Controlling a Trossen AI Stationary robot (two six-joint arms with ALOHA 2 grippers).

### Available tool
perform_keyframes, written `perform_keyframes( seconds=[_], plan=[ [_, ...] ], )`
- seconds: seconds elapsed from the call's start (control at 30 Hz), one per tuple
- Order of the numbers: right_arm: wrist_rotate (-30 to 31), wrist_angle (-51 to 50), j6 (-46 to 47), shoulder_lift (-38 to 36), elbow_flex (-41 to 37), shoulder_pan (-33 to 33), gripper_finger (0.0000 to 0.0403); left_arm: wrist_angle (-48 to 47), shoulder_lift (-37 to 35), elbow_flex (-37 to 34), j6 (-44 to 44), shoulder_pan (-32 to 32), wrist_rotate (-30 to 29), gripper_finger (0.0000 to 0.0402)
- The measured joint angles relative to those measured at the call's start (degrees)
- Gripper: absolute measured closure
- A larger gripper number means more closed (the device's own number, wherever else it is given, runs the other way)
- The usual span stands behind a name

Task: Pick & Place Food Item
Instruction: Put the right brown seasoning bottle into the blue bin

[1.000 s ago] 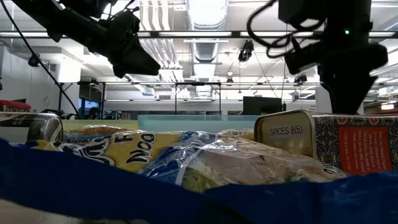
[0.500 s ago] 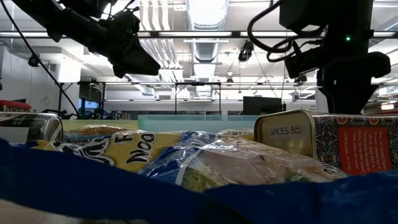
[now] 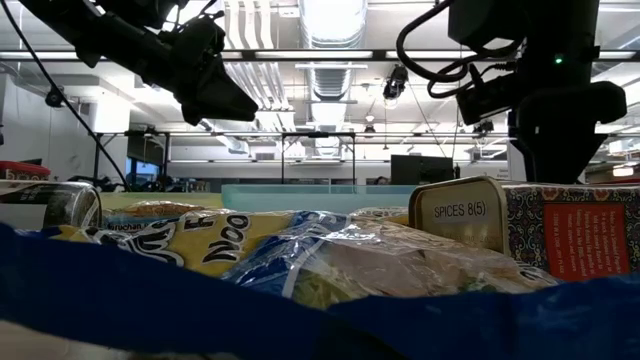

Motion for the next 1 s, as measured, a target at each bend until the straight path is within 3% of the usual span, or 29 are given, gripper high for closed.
perform_keyframes(
  seconds=[0.13,0.53,1.0],
  plan=[
    [0.05,0.02,0.0,0.0,0.0,-0.12,0.0073,0.0,0.0,0.0,0.0,0.0,0.0,0.0243],
    [0.8,0.03,-0.18,-0.32,0.28,-0.11,0.0268,0.0,0.02,0.0,-0.02,0.0,0.0,0.0243],
    [-0.58,-4.04,-0.22,0.0,4.34,-0.09,0.0314,-0.49,0.04,0.0,-0.02,0.0,0.0,0.0242]
  ],
)
